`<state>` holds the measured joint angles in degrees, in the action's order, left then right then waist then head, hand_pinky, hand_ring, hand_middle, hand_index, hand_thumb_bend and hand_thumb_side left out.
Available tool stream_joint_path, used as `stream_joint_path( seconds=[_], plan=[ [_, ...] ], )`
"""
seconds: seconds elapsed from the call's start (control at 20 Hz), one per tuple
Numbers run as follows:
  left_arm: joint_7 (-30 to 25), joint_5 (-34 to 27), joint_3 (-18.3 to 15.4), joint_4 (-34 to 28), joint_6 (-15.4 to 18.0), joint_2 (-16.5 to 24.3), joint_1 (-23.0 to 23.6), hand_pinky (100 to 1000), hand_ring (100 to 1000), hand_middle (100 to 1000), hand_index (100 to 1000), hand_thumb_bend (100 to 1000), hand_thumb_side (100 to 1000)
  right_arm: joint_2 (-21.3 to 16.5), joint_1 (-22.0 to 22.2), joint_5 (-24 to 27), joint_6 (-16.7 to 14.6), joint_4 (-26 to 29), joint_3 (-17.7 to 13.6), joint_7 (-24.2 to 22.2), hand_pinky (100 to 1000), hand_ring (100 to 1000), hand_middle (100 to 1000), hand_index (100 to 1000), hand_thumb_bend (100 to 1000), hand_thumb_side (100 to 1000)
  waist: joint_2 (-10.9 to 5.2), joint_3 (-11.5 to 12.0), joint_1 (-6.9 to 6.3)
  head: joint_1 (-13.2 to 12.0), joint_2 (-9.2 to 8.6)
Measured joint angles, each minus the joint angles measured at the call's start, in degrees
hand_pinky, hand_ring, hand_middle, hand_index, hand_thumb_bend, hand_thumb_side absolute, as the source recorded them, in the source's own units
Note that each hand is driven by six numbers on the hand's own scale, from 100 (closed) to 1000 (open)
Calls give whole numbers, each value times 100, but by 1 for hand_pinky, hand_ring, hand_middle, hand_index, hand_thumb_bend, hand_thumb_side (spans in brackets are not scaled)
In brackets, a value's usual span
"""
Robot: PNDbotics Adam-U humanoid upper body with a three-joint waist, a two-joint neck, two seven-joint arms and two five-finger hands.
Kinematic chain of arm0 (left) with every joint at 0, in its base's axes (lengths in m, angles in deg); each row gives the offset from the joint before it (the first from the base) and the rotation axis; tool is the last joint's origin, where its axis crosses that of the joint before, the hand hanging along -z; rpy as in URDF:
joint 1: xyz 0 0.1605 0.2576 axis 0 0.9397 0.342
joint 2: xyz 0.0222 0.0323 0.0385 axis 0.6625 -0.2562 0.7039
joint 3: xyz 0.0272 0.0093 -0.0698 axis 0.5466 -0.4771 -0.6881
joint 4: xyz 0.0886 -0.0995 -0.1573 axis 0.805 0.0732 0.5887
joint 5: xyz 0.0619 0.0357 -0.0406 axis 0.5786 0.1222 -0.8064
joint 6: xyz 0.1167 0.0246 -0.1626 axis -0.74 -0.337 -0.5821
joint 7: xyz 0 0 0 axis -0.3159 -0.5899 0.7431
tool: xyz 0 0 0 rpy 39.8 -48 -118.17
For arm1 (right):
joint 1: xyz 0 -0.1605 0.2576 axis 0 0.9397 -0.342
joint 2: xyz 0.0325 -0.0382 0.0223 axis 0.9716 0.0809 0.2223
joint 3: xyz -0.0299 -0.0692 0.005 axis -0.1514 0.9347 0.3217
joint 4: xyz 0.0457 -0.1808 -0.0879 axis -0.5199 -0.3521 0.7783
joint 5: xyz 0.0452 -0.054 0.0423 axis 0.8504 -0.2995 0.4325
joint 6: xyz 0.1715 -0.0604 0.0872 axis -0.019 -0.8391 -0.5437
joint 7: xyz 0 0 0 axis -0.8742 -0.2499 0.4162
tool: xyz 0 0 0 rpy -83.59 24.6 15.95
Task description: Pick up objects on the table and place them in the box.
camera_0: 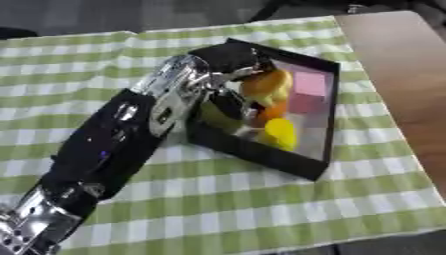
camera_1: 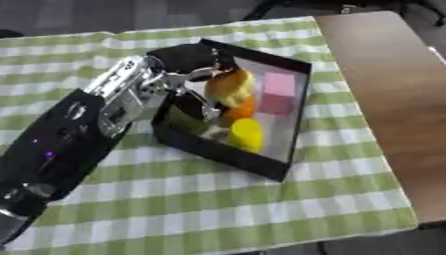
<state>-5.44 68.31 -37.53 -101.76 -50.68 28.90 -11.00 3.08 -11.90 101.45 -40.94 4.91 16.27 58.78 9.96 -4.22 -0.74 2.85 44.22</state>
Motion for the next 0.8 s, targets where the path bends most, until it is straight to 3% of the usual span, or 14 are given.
stream_joint_path(
  seconds=[0.1, 0.6, 0.7, 0.8],
  plan=[
    [48, 99, -29, 0, -49, 3, 1, 817, 836, 808, 904, 924, 668, 0, 24, -14, 0, -14, 0, 0, 863, 866, 774, 836, 100, 413, 0, 6, 0, 10, 0],
    [157, 228, -92, -16, -250, 9, 45, 842, 861, 828, 925, 891, 688, 0, 48, -75, -4, -33, 0, 5, 862, 865, 773, 836, 100, 407, 0, 23, 0, 15, 0],
    [171, 174, -126, -50, -283, 33, 61, 844, 863, 830, 926, 829, 690, 0, 67, -83, -9, -36, 0, 11, 862, 865, 773, 836, 100, 410, 0, 29, 0, 15, 0],
    [189, 54, -184, -147, -335, 57, 115, 849, 860, 828, 917, 546, 686, 0, 87, -82, -11, -47, -2, 16, 862, 866, 774, 837, 100, 424, 0, 34, 0, 22, 0]
  ],
)
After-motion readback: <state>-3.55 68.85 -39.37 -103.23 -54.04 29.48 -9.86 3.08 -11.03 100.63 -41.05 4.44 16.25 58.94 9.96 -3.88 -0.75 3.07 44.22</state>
